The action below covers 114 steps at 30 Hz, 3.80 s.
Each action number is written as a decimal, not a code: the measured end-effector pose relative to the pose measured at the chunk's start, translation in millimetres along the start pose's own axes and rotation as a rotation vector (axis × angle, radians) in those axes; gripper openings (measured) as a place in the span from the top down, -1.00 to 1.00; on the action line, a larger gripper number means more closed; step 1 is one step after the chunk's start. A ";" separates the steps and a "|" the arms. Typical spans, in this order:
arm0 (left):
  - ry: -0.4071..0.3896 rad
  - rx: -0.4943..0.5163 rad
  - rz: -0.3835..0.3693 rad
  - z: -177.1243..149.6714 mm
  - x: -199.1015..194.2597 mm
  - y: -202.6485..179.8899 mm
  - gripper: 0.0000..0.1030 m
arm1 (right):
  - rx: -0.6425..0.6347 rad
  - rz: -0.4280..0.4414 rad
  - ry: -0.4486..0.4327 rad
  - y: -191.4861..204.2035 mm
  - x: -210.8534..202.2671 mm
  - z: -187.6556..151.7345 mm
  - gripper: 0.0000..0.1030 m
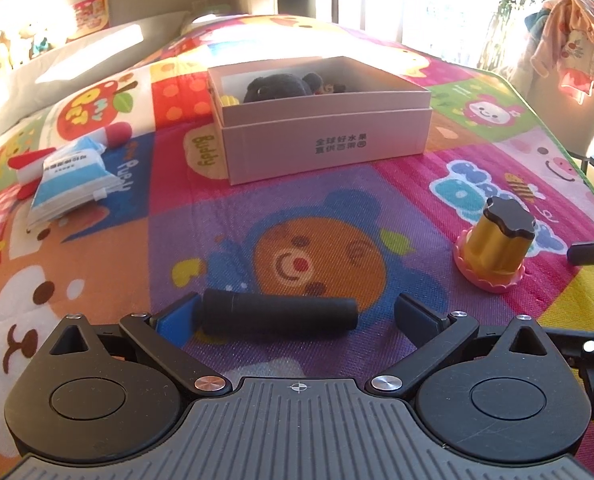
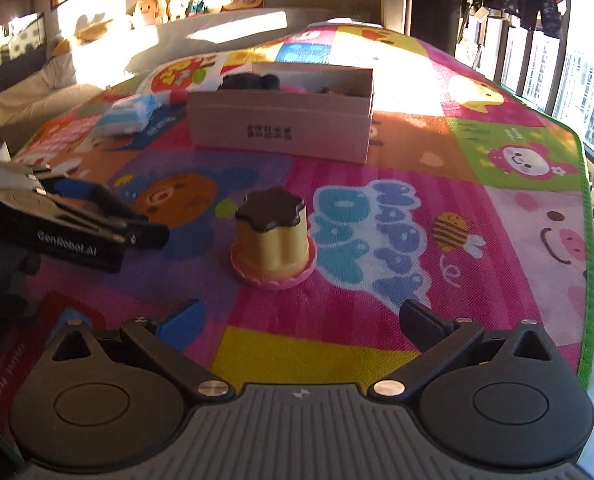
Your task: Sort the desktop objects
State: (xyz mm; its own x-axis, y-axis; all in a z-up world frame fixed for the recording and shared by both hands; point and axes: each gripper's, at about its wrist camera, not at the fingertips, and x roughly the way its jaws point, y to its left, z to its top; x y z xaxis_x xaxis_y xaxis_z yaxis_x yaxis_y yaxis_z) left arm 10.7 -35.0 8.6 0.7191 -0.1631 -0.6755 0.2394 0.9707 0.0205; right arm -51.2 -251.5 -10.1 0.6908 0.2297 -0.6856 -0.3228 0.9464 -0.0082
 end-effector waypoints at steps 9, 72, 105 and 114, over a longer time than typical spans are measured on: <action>0.012 -0.011 -0.020 -0.6 0.6 3.9 -1.00 | 0.028 0.009 -0.006 -2.8 1.8 -2.8 -1.00; -0.361 -0.049 0.035 171.4 -14.0 83.9 -0.94 | -0.055 -0.060 -0.311 -16.8 24.4 207.0 -0.48; -0.302 -0.453 0.233 -2.0 -20.1 204.3 -1.00 | -0.117 0.252 0.222 228.9 250.9 294.1 -0.90; -0.286 -0.444 0.219 -5.4 -23.0 201.2 -1.00 | -0.211 0.184 0.114 205.8 191.9 274.1 -0.01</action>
State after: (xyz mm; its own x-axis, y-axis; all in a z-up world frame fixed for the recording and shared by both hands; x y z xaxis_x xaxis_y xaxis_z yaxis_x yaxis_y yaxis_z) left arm 38.8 165.0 24.3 0.8838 0.0694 -0.4628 -0.1882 0.9582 -0.2156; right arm 192.2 49.6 56.1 0.5347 0.3548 -0.7669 -0.5715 0.8204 -0.0189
